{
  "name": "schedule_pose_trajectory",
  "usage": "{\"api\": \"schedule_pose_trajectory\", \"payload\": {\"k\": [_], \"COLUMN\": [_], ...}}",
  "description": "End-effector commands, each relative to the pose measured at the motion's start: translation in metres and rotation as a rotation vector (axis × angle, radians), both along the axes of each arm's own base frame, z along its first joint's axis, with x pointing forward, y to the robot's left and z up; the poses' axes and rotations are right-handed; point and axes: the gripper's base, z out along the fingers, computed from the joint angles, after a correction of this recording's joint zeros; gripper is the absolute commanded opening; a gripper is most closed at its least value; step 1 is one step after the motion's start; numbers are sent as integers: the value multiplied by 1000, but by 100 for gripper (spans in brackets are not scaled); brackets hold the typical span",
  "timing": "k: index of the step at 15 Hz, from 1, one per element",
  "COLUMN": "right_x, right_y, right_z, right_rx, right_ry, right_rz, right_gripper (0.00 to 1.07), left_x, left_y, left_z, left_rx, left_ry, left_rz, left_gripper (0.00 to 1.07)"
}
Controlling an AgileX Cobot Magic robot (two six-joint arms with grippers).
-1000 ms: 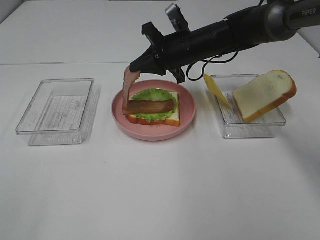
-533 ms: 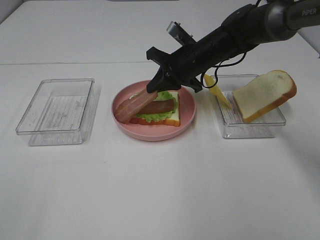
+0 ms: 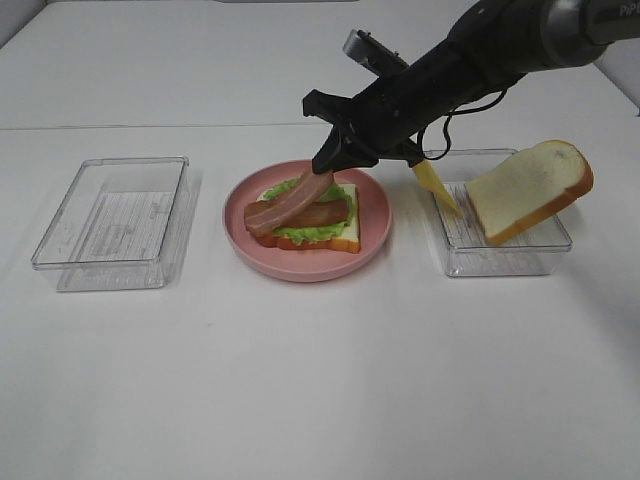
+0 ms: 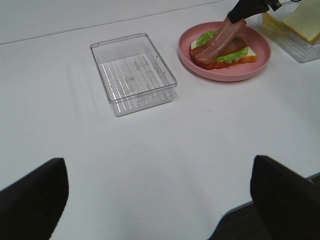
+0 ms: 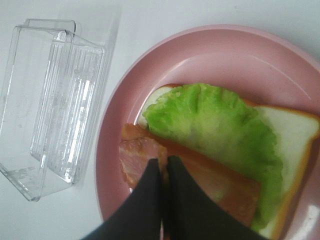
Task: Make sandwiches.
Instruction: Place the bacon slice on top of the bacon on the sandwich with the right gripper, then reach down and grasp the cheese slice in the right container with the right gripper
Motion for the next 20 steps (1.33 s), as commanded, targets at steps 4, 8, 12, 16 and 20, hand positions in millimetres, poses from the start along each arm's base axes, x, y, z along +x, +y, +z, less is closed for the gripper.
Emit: {"api": "schedule_pose_trajectory", "payload": {"k": [4,8,12,16,20], "right_x": [2,2,1,-9,-16], "right_y": [-9,-10,-14,-27,-47], "right_z": [-1,-1,9,67,84], "right_rx": [-113,-123,-180,-303,-537], "right_ry": [-24,-34,-79,-239,-221], "right_rz": [5,6,45,124,146], "right_gripper": [0,47,77,77,77], "left_x": [-2,-2,-2,-2,-2], "left_y": [1,1,1,1,1], "left_z": [0,0,0,0,0], "left_rx": [-4,-4,-4,-4,-4], "left_ry": [-25,-25,-25,-25,-25], "left_rz": [-3,-3,-3,-3,-3], "left_gripper": [92,92,92,92,92]}}
